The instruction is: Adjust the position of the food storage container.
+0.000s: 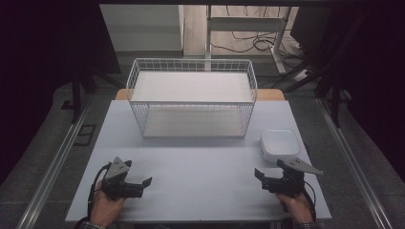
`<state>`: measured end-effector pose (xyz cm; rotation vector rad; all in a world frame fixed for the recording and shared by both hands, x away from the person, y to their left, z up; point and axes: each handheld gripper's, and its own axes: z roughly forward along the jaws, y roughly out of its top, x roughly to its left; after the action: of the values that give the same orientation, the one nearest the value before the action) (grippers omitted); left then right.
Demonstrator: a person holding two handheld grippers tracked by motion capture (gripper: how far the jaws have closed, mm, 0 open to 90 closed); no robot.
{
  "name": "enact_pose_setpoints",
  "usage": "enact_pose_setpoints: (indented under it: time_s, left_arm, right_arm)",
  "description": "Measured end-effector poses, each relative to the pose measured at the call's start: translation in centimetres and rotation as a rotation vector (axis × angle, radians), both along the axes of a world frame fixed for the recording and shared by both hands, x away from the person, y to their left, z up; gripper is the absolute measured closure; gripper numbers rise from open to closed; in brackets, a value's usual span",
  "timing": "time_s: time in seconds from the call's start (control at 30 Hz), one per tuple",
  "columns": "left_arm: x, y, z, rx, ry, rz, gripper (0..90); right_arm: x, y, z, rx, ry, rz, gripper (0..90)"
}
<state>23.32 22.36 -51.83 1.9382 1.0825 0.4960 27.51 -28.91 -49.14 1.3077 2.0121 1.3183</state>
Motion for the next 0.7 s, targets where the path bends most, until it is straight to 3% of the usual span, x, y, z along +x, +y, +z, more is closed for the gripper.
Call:
enact_pose_setpoints:
  time_s: [0.03, 0.1, 0.2, 0.47, 0.7]
  left_arm:
    - [0.0, 0.1, -0.2, 0.012, -0.019, 0.006, 1.0]
    - [0.0, 0.1, -0.4, 0.014, -0.020, 0.011, 1.1]
    - [0.1, 0.0, -0.6, 0.004, -0.013, 0.012, 1.2]
    - [0.3, 0.0, -0.7, -0.013, -0.005, 0.001, 1.9]
    - [0.4, -0.2, -0.9, -0.009, 0.011, -0.014, 2.0]
  right_arm:
    - [0.1, 0.2, -0.2, -0.012, 0.012, 0.011, 0.0]
    - [0.4, 0.3, -0.8, -0.039, 0.027, 0.013, 0.0]
    - [0.7, 0.2, -1.5, -0.082, 0.068, 0.065, 0.0]
    - [0.7, 0.5, -1.5, -0.090, 0.099, 0.109, 0.0]
    - [0.8, 0.7, -1.2, -0.100, 0.112, 0.110, 1.3]
